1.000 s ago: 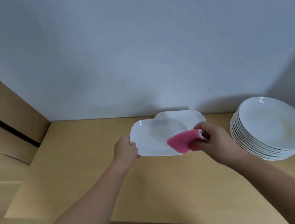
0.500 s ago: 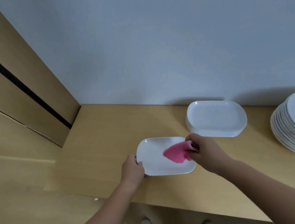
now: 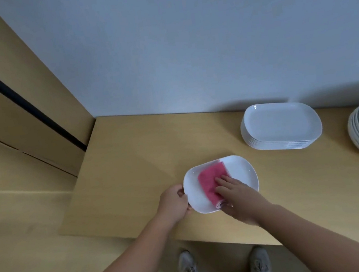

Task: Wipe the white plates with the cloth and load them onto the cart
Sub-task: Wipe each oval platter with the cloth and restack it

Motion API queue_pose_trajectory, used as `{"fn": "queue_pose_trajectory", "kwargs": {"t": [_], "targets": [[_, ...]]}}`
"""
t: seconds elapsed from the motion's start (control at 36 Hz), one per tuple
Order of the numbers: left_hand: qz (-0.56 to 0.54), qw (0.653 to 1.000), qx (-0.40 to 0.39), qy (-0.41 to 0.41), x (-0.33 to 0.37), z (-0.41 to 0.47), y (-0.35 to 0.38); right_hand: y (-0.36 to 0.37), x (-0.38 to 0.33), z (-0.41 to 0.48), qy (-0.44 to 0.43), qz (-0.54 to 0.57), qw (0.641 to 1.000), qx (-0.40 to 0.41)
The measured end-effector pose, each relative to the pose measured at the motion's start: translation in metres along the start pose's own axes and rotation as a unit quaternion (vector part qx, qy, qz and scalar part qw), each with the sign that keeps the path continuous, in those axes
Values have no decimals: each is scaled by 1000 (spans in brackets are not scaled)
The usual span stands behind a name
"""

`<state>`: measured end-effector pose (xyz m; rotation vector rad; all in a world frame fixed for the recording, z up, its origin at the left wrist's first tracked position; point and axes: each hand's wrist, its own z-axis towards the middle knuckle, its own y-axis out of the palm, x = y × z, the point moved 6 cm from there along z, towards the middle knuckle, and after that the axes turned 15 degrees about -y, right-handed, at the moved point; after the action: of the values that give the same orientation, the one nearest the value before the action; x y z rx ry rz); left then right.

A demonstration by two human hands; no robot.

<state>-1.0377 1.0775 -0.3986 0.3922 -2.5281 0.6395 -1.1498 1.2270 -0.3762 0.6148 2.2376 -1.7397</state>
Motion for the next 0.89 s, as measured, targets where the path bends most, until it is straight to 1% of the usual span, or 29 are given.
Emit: {"fn": "queue_pose_trajectory", "kwargs": {"t": [0.14,0.22,0.33,0.42,0.56,0.72,0.81,0.89], "targets": [[-36,999,-19,-1,2,2,2,1,3,-2,-16,-27,999,19],[-49,998,-31,6,6,-1,1,8,2,4,-14,-59,998,12],[-69,996,-57,10,9,0,3,26,2,12,37,-53,998,-22],[-85,993,-77,7,7,2,6,31,0,23,65,-44,997,-21],[-95,991,-93,10,5,9,9,29,-17,50,52,-56,997,-14],[-115,989,-86,23,7,11,12,34,-25,50,6,-92,995,-31],[-97,992,-72,28,7,11,11,34,-26,50,1,-90,996,-28],[-64,996,-36,41,9,9,8,36,-26,50,9,-93,995,-24]]}}
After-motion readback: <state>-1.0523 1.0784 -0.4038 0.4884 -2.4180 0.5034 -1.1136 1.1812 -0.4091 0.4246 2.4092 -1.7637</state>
